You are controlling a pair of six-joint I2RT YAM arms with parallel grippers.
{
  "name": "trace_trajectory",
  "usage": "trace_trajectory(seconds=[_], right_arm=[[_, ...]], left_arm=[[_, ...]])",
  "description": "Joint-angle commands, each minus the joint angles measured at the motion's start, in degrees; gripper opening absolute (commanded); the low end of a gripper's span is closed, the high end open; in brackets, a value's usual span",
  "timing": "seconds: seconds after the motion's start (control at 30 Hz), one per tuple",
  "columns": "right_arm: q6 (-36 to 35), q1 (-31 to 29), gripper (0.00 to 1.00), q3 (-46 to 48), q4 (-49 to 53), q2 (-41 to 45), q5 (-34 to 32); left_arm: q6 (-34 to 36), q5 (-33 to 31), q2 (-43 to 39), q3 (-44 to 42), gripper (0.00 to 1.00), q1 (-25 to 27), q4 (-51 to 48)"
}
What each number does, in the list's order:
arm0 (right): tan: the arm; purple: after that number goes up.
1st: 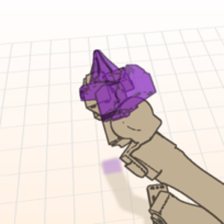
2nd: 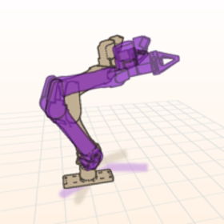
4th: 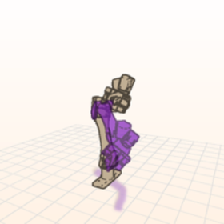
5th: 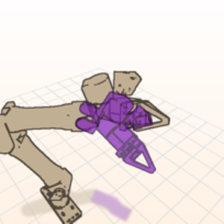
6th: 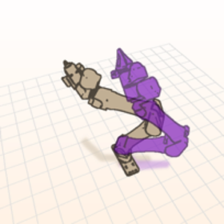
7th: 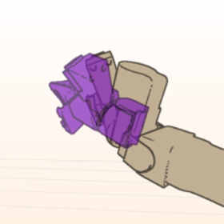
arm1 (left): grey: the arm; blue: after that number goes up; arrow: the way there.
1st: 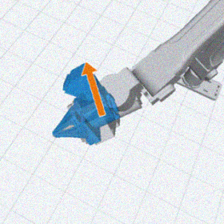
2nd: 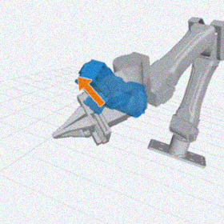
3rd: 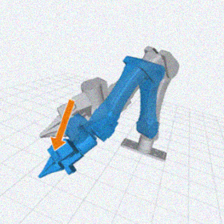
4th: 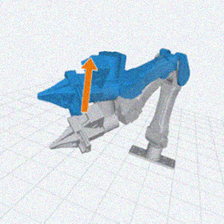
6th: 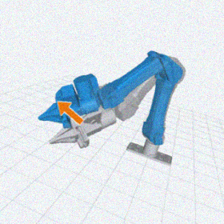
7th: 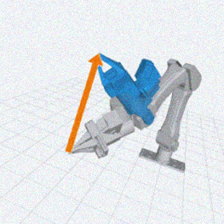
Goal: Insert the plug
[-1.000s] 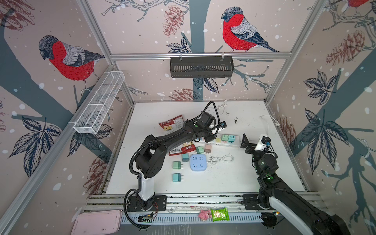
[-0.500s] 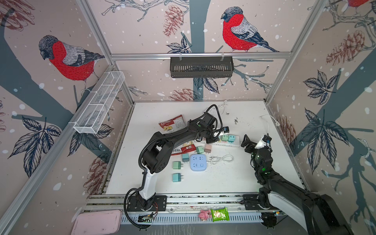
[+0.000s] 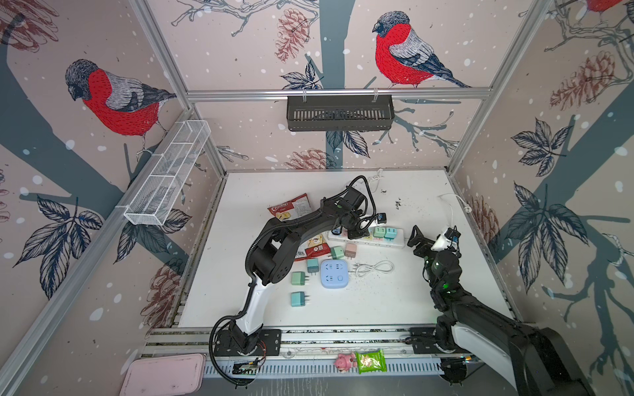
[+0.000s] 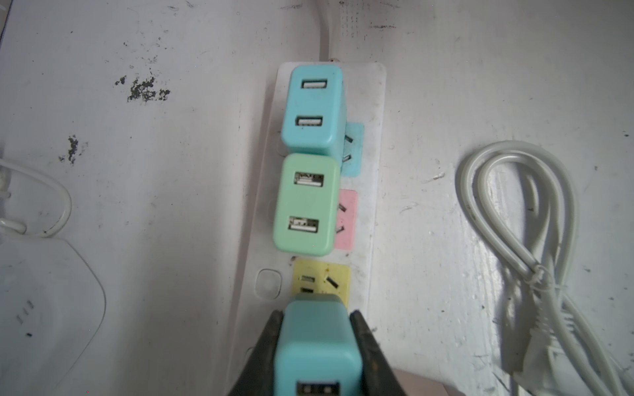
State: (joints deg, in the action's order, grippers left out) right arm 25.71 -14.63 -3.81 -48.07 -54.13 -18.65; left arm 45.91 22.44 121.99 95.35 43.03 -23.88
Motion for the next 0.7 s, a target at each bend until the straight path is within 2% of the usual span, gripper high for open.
trace_trajectory(seconds=[0.0, 0.3, 0.67], right_arm=[[0.75, 0.05, 1.00, 0.27, -1.76, 0.45, 0.64], [0.93, 0.33, 1.00, 0.23, -1.69, 0.56, 1.11], [1.04, 0.47, 1.00, 0.27, -1.61, 0.52, 1.08]], left_arm=[[2.83, 3.48, 0.34, 0.67, 0.00, -0.05, -1.70], [3.13, 3.98, 3.36, 4.39, 0.00, 0.06, -3.99], [2.01, 0.42, 4.93, 5.63, 0.00, 0.74, -4.47]])
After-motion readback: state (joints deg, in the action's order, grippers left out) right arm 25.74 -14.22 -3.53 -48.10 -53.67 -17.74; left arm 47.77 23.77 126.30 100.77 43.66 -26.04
